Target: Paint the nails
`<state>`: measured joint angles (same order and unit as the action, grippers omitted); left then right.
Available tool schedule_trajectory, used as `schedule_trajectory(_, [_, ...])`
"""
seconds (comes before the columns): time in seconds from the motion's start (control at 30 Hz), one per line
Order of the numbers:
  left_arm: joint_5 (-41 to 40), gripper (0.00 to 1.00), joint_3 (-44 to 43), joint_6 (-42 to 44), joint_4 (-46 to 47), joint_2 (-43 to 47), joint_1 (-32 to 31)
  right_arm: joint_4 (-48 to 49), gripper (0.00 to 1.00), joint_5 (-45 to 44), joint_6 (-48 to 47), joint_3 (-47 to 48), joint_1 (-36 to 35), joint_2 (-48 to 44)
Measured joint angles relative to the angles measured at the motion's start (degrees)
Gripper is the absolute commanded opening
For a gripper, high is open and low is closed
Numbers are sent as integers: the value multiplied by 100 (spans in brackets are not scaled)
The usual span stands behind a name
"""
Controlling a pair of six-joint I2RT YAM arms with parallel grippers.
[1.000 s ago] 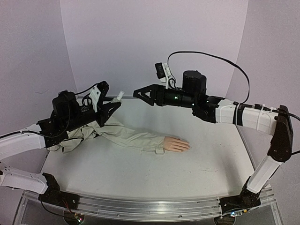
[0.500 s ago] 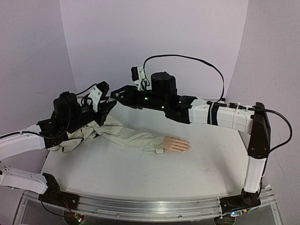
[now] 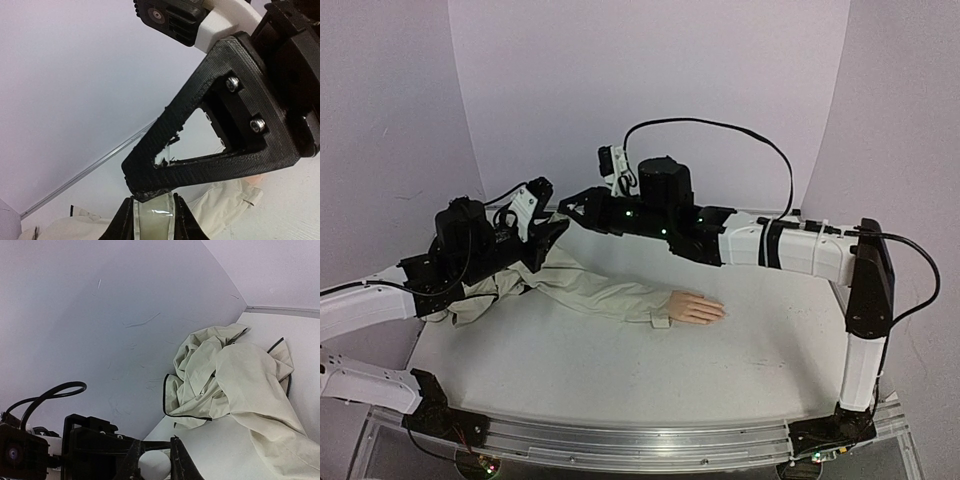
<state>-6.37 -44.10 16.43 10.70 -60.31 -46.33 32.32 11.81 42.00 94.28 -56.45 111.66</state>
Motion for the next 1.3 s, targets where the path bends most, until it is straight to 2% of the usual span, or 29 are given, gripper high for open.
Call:
schedule_trajectory(0.1, [551,0,0,-225,-131,61,105,267,0,210,-302,-306,17,-136])
schedule_trajectory(0.17, [1281,0,0,-444,-186,94,219,557,0,820,-841,-863,66,-411])
schedule_trajectory(0.2, [1816,0,0,-610,-155,98,306,614,0,1080,-986,-981,109,-577])
schedule_trajectory(0.3, [3823,0,-39,-1414,219,-37,597,1016,0,2780,-1753,-1401,367,-907])
schedule_trajectory(0.43, [6227,0,-564,-2745,704,-796,800,1362,0,4291,-2218,-1569,566,-1104])
schedule_trajectory(0.53, [6992,0,-619,-3049,894,-990,734,1526,0,4789,-2457,-1786,525,-1231])
schedule_trajectory(0.57, [7075,0,-573,-3071,907,-977,699,1574,4,4857,-2514,-1838,490,-1246])
schedule_trajectory(0.6, [7095,0,-522,-3075,942,-951,678,1600,21,4863,-2553,-1875,466,-1257])
schedule_trajectory(0.63, [7014,0,-457,-3049,946,-911,656,1604,43,4789,-2581,-1937,455,-1283])
schedule_trajectory(0.7, [6585,0,-306,-2828,1019,-807,645,1556,74,4409,-2503,-2105,459,-1408])
schedule_trajectory(0.77, [5947,0,-175,-2459,1010,-638,621,1482,83,3768,-2365,-2371,490,-1626])
schedule_trajectory(0.9, [4269,0,-111,-1532,662,-249,496,1360,87,2564,-1967,-2739,680,-2033])
schedule_trajectory(1.07, [2293,0,-37,-549,459,94,160,1080,86,1471,-1351,-2586,785,-2046])
schedule_trajectory(1.3, [1005,0,-22,-81,251,98,59,525,78,400,-1040,-1550,195,-1530])
